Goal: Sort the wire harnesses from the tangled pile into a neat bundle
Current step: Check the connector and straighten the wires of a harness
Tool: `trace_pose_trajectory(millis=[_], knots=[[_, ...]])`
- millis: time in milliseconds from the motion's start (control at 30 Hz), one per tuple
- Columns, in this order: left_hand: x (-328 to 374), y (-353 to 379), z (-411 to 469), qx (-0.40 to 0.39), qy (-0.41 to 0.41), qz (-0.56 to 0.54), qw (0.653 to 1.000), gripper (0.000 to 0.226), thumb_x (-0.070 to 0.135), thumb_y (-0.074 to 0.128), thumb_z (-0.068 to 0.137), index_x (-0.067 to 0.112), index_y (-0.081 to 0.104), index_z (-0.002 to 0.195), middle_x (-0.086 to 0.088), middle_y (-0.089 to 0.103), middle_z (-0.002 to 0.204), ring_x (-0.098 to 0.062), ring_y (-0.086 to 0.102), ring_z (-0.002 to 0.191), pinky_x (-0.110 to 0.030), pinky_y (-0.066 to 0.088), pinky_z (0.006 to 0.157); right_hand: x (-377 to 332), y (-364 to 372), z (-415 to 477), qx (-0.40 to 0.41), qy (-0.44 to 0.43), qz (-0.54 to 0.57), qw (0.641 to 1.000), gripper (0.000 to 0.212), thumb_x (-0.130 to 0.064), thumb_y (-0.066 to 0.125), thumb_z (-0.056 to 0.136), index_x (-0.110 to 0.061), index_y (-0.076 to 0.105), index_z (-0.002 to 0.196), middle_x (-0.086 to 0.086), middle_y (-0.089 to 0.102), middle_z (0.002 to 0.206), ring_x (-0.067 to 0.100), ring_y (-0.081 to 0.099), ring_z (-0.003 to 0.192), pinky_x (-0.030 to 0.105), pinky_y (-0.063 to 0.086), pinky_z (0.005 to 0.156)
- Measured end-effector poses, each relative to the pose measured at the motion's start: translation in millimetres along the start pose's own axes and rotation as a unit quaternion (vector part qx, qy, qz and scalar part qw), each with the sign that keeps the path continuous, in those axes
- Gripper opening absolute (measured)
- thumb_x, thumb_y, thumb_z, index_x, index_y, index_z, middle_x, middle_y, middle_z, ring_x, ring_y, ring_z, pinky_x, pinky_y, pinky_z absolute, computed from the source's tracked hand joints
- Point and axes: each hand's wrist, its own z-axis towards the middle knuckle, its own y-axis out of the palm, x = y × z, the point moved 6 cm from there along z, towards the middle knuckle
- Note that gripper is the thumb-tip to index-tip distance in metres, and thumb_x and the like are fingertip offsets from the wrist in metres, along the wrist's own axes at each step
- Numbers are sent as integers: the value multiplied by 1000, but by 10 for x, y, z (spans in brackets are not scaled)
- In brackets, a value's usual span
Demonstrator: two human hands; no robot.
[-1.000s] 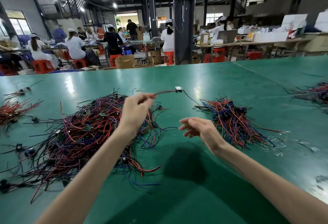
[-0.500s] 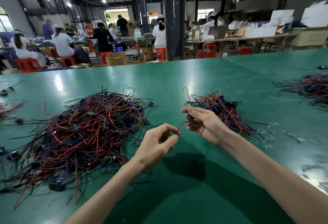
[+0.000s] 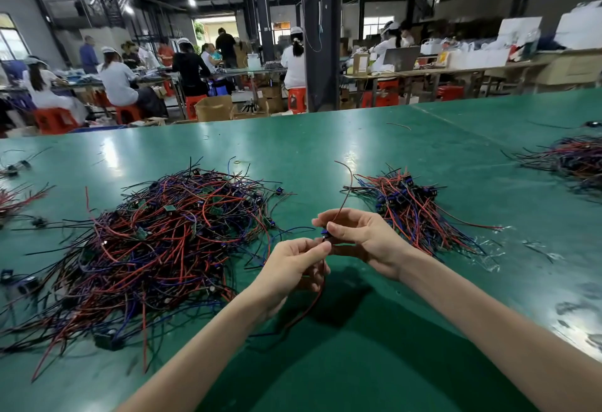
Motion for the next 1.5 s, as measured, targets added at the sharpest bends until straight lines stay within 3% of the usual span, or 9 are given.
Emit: trace_pose_trajectory(millis=[233, 433, 533, 767, 1000, 1500], knots=[[-53, -64, 14, 8, 19, 40, 999, 17, 16, 64, 88, 13, 55, 75, -3, 60, 54, -8, 45, 38, -16, 35, 38, 32, -21, 8, 21, 41, 34, 998, 15, -8, 59, 82, 1, 65, 93, 14, 70, 78, 25, 72, 69, 29, 59, 61], [-79, -61, 3, 8, 22, 67, 997, 21, 12, 67, 85, 13, 54, 69, -1, 57, 51, -9, 46, 41, -16, 33, 38, 27, -108, 9, 53, 49, -10, 997, 13, -9, 70, 68, -5, 72, 80, 11, 70, 72, 18, 68, 60, 28, 59, 60], [-89, -93, 24, 39, 25, 71, 996, 15, 11, 68, 85, 9, 58, 74, 1, 58, 54, -8, 49, 44, -18, 43, 44, 28, -118, 15, 59, 33, -51, 996, 8, 0, 69, 76, -6, 72, 80, 7, 68, 67, 13, 63, 54, 26, 57, 57], [-88, -103, 55, 52, 38, 30, 997, 12, 1, 64, 86, 9, 61, 93, -5, 70, 74, -13, 65, 65, -24, 54, 66, -17, -99, 7, 74, -9, -121, 990, 8, 2, 68, 79, -5, 69, 81, 3, 66, 70, 11, 63, 65, 21, 54, 64], [-58, -68, 23, 22, 36, 74, 996, 12, -2, 62, 87, 10, 63, 89, 1, 64, 57, -10, 58, 51, -19, 50, 57, -42, -172, 12, 116, -13, -108, 987, 4, -6, 66, 84, -5, 69, 82, 1, 69, 64, 7, 65, 60, 20, 53, 60], [-92, 48, -57, -3, -20, 20, 1000, 20, -10, 59, 85, 8, 67, 80, -7, 66, 62, -12, 60, 48, -19, 48, 48, -378, -539, -41, 244, -42, -96, 964, 17, -12, 61, 89, -6, 65, 74, 1, 63, 51, 12, 61, 47, 18, 38, 39]])
